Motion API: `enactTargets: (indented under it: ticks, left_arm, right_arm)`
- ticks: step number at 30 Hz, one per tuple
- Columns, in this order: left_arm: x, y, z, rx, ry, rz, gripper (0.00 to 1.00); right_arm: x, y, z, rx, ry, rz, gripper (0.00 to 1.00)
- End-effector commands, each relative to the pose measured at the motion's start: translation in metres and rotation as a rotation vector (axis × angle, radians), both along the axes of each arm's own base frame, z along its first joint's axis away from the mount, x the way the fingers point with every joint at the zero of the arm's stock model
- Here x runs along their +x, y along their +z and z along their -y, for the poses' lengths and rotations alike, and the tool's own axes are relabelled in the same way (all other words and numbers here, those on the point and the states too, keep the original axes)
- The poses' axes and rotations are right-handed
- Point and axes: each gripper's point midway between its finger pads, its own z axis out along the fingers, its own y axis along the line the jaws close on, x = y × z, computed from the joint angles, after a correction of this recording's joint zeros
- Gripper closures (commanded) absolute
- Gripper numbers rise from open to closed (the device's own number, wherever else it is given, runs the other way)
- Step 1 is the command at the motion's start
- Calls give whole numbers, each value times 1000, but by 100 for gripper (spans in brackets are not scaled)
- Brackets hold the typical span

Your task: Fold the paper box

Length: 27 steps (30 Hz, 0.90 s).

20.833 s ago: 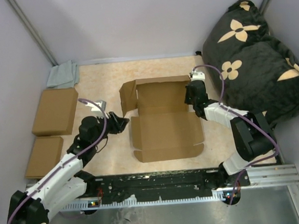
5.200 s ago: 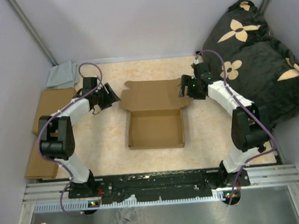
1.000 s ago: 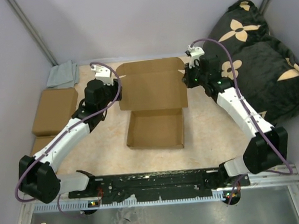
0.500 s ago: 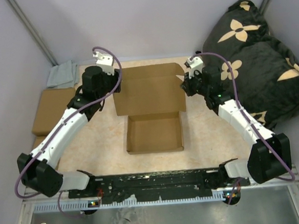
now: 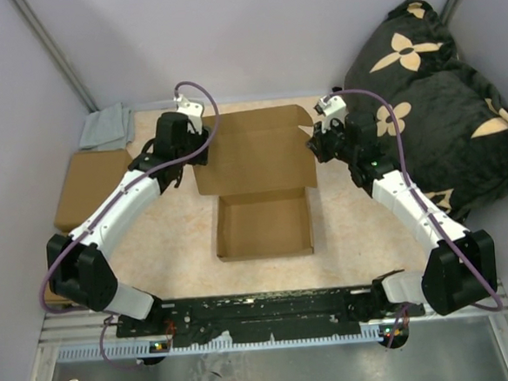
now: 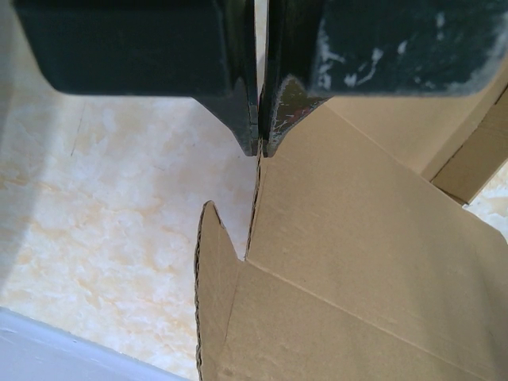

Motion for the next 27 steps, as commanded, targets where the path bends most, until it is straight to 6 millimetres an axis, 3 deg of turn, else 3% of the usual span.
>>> enactTargets:
  ticks: [1,8,11,24,27]
  left_arm:
    - [12,29,-12,0,47,78,38]
    - [18,33,-14,-35,18,88,38]
    - [14,29,-5,-81,-37,66,39]
    - [-11,32,25,-172,-227,13,65]
    - [-17,30,32,-186,-268,-17,67]
  right_arm:
    - [-1,31,-2,16,15,102,100]
    - [-1,28,-5,22,22,88,100]
    - [-1,29,-5,22,22,84,100]
    - [2,28,-8,34,24,48,100]
    - [3,28,-9,31,25,31,100]
